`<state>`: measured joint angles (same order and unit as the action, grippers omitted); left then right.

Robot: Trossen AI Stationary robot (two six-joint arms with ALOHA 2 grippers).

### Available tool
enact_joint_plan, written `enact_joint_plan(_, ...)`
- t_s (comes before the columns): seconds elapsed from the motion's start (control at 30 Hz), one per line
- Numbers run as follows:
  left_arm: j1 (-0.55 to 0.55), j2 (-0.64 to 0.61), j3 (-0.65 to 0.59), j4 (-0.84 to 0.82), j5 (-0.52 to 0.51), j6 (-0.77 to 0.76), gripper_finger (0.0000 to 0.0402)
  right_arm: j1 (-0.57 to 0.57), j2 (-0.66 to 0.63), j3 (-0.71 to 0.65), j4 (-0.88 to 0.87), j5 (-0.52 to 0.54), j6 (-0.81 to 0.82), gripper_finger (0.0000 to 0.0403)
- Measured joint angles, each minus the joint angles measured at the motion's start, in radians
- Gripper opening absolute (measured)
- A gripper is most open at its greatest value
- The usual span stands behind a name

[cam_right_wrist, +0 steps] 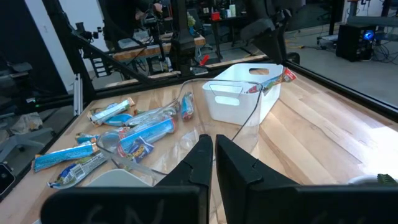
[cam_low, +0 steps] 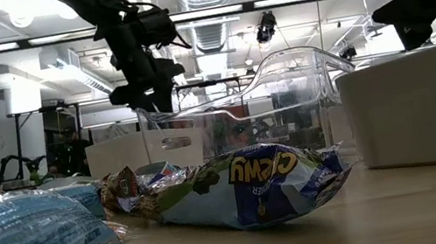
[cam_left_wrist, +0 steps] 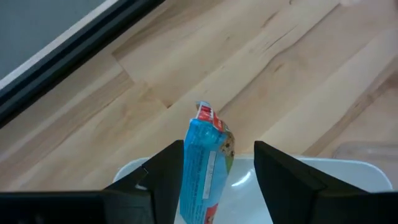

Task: Pick and place Granola Bars by type
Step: Put the red granola bar into the white bin

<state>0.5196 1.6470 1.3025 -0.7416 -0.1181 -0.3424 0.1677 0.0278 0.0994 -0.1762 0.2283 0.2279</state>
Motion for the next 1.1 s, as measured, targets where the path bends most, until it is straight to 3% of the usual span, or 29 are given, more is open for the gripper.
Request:
enact_joint_plan(0.27,0.008,0.0,0.0,-0.003,0.048,-0.021,0.0177,0.0,0.0,0.0,0.0,0.0,0.0,0.0013)
enact_joint_plan(0.57,0.014,0.0,-0.017,0.009,0.048,0.054,0.0177,0.0,0.0,0.0,0.0,0.0,0.0,0.0013)
enact_joint_plan(1.1,0.02,0.001,-0.082,0.11,0.047,0.053,0.0177,0.0,0.0,0.0,0.0,0.0,0.0,0.0013)
